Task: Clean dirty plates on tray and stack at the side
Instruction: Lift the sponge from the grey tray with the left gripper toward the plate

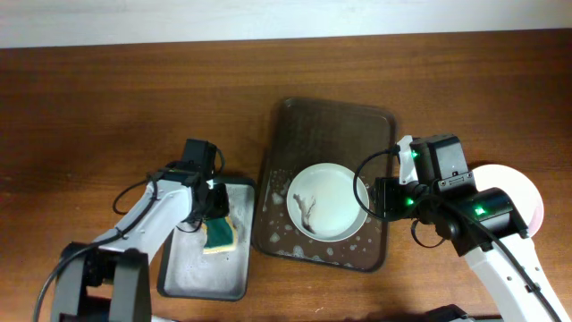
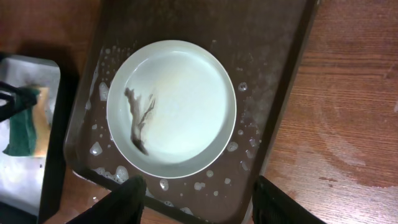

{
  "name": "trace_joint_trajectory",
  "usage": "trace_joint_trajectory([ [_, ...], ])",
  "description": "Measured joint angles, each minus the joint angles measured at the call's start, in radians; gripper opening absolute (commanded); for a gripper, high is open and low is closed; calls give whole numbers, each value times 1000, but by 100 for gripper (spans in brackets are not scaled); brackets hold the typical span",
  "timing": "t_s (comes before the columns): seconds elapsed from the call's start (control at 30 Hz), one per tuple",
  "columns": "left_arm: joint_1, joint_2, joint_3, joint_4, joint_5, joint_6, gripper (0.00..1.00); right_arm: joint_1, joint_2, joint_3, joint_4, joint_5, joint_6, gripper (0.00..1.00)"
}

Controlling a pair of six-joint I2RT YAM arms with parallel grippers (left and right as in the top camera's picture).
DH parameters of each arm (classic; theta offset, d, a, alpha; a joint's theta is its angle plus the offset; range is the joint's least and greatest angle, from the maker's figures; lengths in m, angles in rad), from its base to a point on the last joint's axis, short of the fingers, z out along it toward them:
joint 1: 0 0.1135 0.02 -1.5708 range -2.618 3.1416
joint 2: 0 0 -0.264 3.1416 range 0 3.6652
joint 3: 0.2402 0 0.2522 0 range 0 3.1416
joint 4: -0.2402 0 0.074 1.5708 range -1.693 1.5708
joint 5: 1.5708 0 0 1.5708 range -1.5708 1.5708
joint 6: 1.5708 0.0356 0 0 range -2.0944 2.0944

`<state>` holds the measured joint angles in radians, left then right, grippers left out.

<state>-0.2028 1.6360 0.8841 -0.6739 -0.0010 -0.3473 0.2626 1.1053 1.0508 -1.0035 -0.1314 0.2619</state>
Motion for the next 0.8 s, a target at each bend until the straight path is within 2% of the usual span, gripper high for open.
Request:
trace_joint_trajectory([
  [0.13,1,37,28,-18,-7,4,0,0,0,0,0,0,0,57],
  [0.17,1,53,59,-60,-8,4,8,0,0,0,0,0,0,56],
  [0.2,1,68,99,-111,-7,4,37,0,0,0,0,0,0,56],
  [0.23,1,78,150,-165,-7,13,59,0,0,0,1,0,0,56],
  [0.27,1,79,222,-219,-5,16,70,0,0,0,1,0,0,56],
  [0.33,1,79,300,-293,-3,21,66,0,0,0,1,0,0,56],
  [0.37,1,79,301,-334,13,23,58,0,0,0,1,0,0,56],
  [0.47,-6,79,293,-363,92,14,52,0,0,0,0,0,0,56],
  [0.57,-83,81,180,-266,113,4,37,0,0,0,-2,0,0,56],
  [0.63,-130,78,117,-204,42,-34,29,0,0,0,0,0,0,56],
  [0.7,-144,66,64,-128,-13,-68,1,0,0,0,0,0,0,56],
  [0.8,-144,48,24,-66,-35,-84,0,0,0,0,-5,0,0,56],
])
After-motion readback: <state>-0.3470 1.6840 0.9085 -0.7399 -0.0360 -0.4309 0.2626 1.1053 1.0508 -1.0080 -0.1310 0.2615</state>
